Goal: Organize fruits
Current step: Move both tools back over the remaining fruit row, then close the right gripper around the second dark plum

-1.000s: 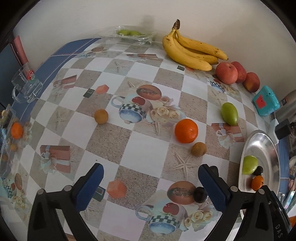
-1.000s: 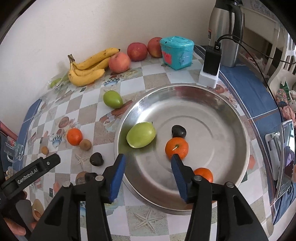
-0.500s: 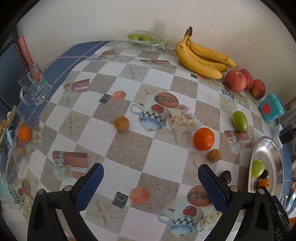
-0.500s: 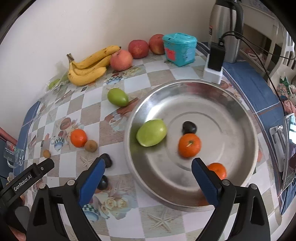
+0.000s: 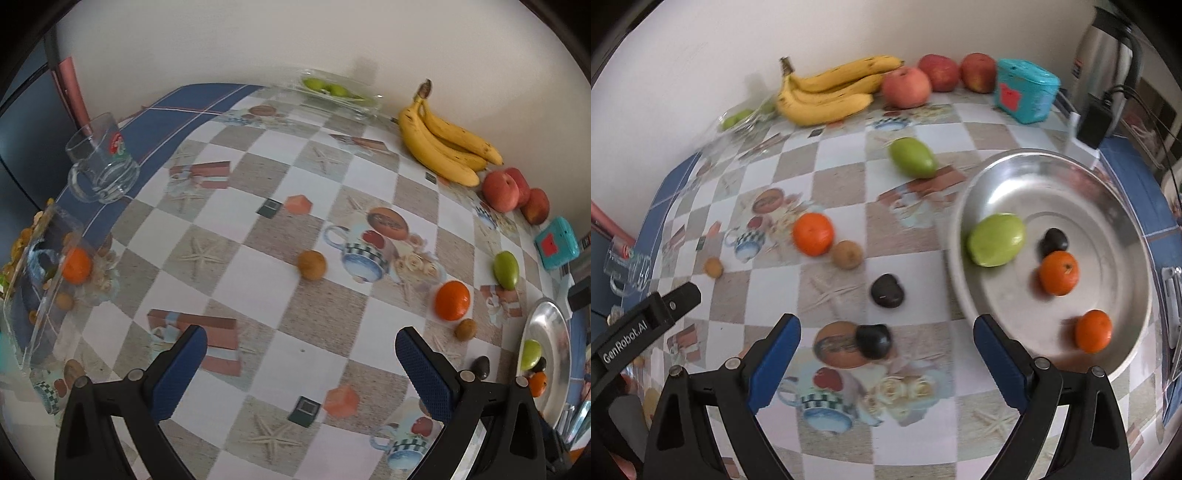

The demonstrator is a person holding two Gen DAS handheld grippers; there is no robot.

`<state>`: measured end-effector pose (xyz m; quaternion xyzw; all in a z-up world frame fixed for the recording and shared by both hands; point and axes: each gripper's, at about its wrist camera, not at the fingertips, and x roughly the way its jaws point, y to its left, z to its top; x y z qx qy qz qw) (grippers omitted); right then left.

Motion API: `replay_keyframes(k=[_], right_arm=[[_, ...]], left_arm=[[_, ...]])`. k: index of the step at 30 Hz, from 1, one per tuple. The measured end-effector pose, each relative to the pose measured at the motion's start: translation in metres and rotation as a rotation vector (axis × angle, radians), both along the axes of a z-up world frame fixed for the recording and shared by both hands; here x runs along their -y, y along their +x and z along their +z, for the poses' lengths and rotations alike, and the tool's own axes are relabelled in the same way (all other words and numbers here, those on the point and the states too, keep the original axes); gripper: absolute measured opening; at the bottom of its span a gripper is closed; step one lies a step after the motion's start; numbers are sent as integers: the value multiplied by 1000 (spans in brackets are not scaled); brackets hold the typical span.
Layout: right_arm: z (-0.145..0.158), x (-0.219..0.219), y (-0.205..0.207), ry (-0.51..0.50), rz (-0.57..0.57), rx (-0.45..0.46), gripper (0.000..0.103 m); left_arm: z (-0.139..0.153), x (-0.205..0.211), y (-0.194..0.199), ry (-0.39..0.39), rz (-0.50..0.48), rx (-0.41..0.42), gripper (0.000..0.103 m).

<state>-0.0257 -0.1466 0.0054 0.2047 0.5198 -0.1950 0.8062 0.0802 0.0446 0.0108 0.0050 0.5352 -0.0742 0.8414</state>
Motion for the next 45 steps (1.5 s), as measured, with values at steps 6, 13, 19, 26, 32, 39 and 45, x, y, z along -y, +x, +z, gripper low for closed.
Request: replay_keyframes(k=[6, 13, 19, 26, 32, 39, 45], right_arm=[[-5, -15, 8, 4, 22, -23, 95], [-26, -17, 12, 10, 21, -92, 95], [-44, -16, 16, 27, 16, -124, 95], [-60, -18, 21, -29, 13, -167, 95], [-66, -22, 26, -61, 10, -187, 96], [-72, -22, 28, -62, -20, -178, 102], [-76, -24, 29, -79, -63, -144, 103]], left_arm=[[-4, -9, 2, -8, 13, -17, 103], [-20, -2, 3, 4, -6, -62, 103], [-38, 3, 4, 28, -23, -110, 103], [-44, 3, 6, 30, -20, -125, 103], [-45, 4, 6, 36, -24, -119, 103], [-46, 6, 5, 46, -26, -120, 103], [-45, 5, 5, 36, -24, -121, 103]])
